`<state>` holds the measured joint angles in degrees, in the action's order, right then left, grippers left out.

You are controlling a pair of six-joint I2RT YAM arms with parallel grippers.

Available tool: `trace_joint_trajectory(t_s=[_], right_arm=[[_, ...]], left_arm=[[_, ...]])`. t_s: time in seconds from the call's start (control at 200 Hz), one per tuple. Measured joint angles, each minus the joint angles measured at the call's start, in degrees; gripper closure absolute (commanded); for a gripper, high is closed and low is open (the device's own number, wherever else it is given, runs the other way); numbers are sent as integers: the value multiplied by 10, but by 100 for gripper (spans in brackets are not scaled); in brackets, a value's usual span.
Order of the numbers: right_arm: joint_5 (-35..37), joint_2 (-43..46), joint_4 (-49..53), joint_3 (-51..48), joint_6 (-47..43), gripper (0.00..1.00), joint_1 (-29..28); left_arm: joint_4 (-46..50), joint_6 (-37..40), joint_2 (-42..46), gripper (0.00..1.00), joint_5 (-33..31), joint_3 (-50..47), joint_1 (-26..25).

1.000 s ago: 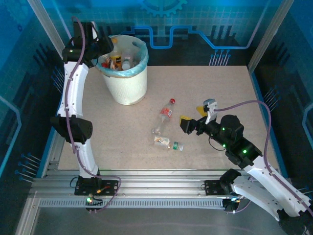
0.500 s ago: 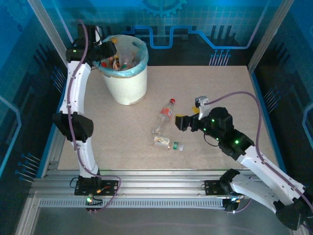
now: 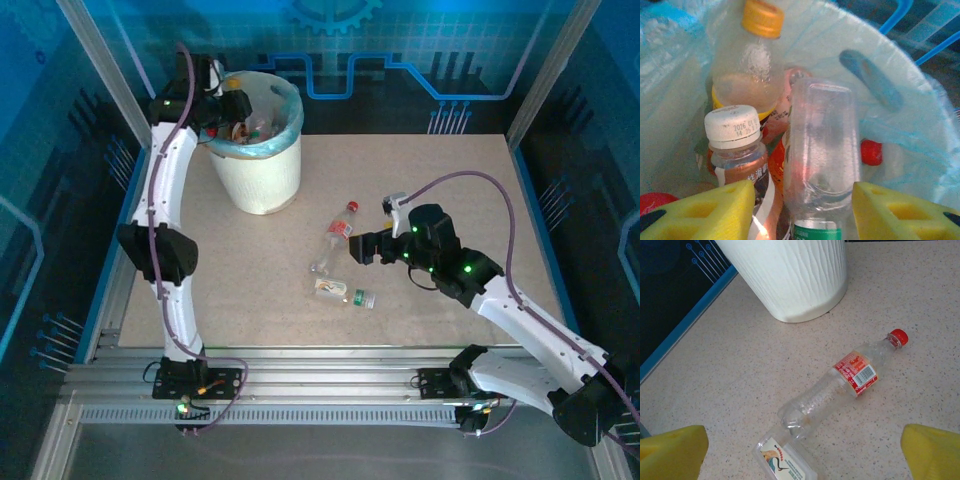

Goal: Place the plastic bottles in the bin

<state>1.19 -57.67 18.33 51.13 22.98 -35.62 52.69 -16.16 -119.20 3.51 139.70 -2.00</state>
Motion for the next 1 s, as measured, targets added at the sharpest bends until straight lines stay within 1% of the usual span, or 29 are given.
trace_joint_trajectory(t_s=[0.12,0.23,0.335,0.38,0.5,0.555,0.625,0.725,0.81,0.915,0.995], right_arm=[[-3,0,7,0,-2,1,0],[-8,-9,21,11,-14,3,0],[-14,-15,25,23,-45,3,-5],[-16,-15,30,26,-62,3,-10],[-19,-17,50,40,-127,4,-22],[-26,-18,55,42,-161,4,-24],[-41,-19,62,42,-214,4,-27],[-77,-19,69,36,-305,2,-38],[-105,-20,79,19,-398,1,-71],[-122,-44,110,3,-499,1,-122],[-122,-74,127,2,-541,1,-136]], left_arm=[[-20,7,48,45,-3,-25,-3],[-61,19,131,45,-7,-107,-15],[-139,46,242,44,-6,-242,-39],[-177,64,292,39,-2,-306,-51],[-293,116,424,37,20,-490,-83],[-331,137,473,37,38,-555,-91],[-364,162,518,37,66,-614,-98],[-385,209,570,31,125,-678,-114],[-382,271,612,22,178,-729,-139],[-362,359,661,20,233,-789,-170],[-341,432,693,18,276,-826,-184]])
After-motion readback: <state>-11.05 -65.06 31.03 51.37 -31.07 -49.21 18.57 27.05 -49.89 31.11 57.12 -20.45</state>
